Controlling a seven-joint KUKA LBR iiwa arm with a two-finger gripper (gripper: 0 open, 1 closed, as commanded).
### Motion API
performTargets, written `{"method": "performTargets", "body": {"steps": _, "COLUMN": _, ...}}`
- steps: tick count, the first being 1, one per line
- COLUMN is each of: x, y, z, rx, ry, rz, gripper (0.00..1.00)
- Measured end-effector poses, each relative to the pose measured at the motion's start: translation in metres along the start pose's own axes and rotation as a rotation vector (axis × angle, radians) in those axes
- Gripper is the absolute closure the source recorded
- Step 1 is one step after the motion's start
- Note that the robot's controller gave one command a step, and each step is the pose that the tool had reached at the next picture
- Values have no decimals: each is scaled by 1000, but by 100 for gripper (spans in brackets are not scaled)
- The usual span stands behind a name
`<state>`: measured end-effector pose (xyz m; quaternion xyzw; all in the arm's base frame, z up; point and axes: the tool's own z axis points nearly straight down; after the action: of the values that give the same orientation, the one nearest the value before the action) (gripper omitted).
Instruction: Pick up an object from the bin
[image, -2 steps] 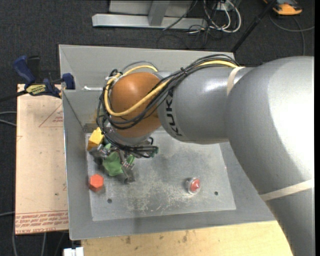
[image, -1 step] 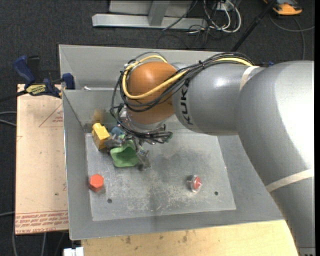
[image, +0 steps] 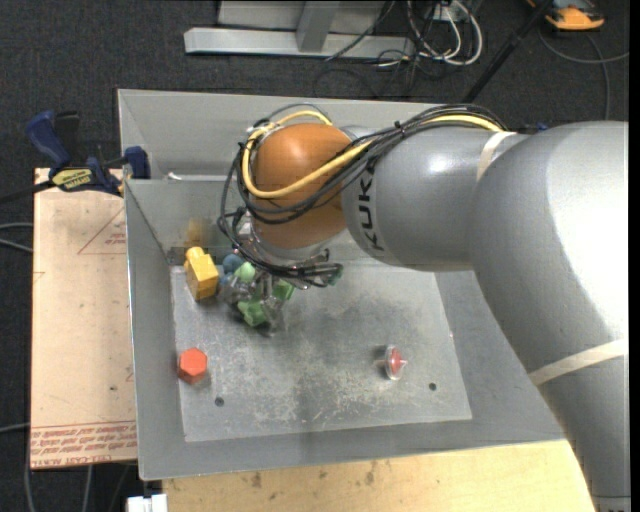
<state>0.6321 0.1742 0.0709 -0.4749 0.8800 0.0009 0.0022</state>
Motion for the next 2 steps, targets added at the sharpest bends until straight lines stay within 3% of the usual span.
{"method": "performTargets", "body": {"steps": 1, "x": 64, "y": -58, "z": -128, "rx": 9, "ry": -2, "rz": -138, "gripper": 100}}
{"method": "performTargets", "body": {"steps": 2, "x": 98, "y": -52, "z": -165, "rx": 2, "ry": 2, "rz": -488, "gripper": 100}}
